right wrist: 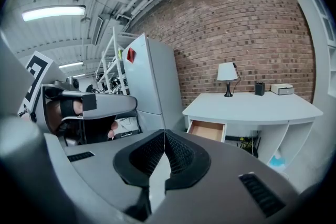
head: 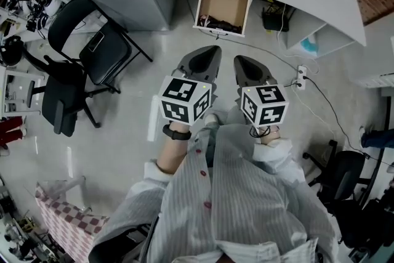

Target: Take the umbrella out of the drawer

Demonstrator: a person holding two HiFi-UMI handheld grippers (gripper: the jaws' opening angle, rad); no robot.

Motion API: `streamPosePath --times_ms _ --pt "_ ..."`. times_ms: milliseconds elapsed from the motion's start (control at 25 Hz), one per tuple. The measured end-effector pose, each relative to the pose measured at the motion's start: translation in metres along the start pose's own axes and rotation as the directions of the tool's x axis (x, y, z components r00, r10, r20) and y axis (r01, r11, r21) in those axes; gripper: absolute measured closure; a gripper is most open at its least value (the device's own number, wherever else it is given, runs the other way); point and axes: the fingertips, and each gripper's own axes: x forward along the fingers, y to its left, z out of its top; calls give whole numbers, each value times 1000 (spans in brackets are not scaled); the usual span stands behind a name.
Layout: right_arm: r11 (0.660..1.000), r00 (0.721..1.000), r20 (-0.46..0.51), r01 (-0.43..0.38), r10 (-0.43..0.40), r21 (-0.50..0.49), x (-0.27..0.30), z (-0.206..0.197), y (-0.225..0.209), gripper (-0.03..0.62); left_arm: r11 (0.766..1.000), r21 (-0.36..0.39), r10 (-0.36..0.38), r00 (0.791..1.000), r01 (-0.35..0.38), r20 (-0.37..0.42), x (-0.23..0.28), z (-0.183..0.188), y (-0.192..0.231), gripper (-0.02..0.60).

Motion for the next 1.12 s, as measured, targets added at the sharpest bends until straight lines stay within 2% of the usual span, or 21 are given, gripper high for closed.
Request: streamPosePath --times_ms 280,560,840,1120 --pt "1000 999 -29 -26 26 -9 22 -4 7 559 1000 -4 29 1000 -29 -1 -2 -2 19 572" --pt "999 999 -19 -40 39 -20 54 15 6 559 999 17 51 999 -51 6 7 8 45 572" --pt "999 999 -24 -33 33 6 89 25 -23 559 999 16 52 998 -52 -18 46 12 70 572" --pt "999 999 -37 -23 24 23 136 53 -80 559 998 18 61 997 -60 -47 118 28 97 572"
